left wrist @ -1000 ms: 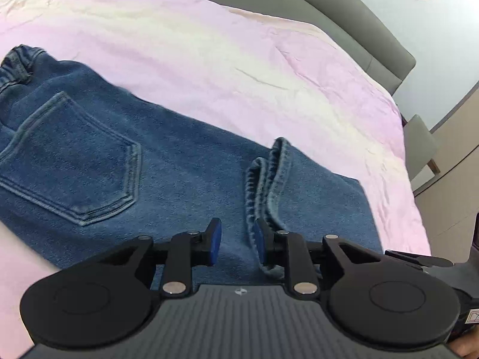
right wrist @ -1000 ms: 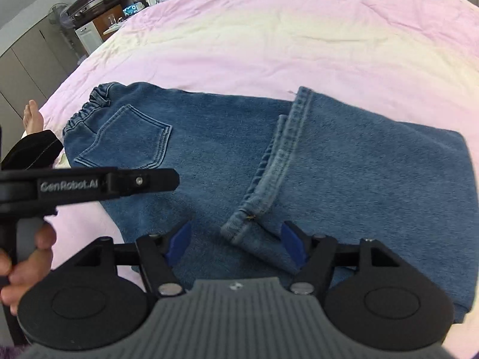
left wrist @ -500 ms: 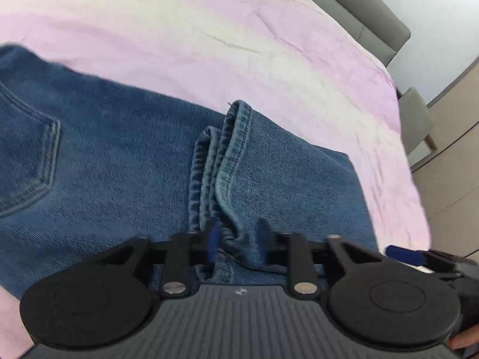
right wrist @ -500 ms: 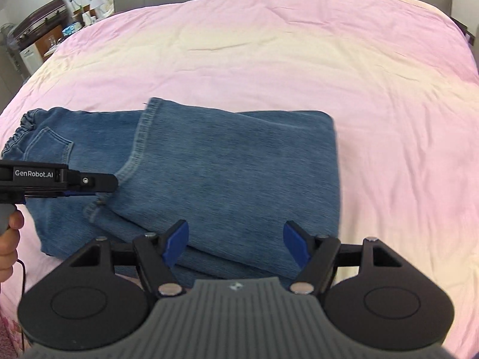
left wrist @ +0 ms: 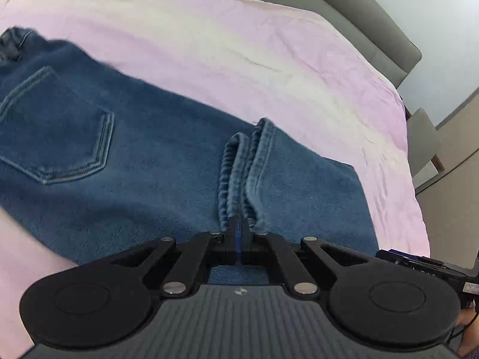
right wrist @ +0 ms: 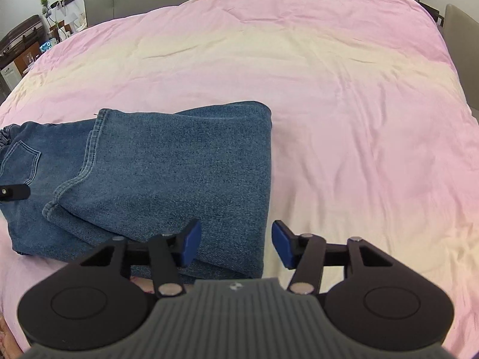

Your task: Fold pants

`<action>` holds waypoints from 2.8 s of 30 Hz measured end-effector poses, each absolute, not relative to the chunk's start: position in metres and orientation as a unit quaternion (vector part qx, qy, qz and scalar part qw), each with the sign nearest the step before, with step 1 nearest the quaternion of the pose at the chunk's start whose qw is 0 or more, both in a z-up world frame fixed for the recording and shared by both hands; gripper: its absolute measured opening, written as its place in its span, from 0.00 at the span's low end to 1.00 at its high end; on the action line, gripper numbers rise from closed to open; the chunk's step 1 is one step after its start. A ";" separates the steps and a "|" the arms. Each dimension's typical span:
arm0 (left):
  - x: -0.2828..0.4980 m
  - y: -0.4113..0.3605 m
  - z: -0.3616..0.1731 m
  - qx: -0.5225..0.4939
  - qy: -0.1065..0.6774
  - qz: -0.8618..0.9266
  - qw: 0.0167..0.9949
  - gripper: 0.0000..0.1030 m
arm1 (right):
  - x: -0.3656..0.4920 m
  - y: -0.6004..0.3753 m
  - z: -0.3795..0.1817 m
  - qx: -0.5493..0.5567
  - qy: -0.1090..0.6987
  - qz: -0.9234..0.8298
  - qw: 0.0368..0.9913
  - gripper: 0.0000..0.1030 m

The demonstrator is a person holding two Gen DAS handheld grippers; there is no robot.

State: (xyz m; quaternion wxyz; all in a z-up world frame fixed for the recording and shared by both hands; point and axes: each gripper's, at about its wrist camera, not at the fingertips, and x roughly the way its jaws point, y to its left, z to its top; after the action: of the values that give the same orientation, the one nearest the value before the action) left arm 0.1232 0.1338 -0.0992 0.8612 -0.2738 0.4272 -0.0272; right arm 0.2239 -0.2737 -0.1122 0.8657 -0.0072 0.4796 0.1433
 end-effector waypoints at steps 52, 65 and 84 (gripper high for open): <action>0.154 0.091 -0.140 -0.202 0.483 0.004 0.852 0.17 | 0.243 -0.250 -0.163 -0.016 0.508 0.182 0.842 0.24; 0.206 0.054 -0.123 -0.121 0.558 0.010 0.821 0.18 | 0.311 -0.228 -0.112 -0.081 0.479 0.185 0.854 0.12; 0.239 0.052 -0.135 -0.116 0.570 -0.005 0.814 0.26 | 0.392 -0.184 -0.175 -0.121 0.524 0.142 0.831 0.08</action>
State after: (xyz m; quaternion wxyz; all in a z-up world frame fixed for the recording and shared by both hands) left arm 0.2386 0.0518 -0.1350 0.8137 -0.1156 0.5697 -0.0047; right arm 0.3917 -0.1838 -0.1752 0.8308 -0.1205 0.5244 0.1419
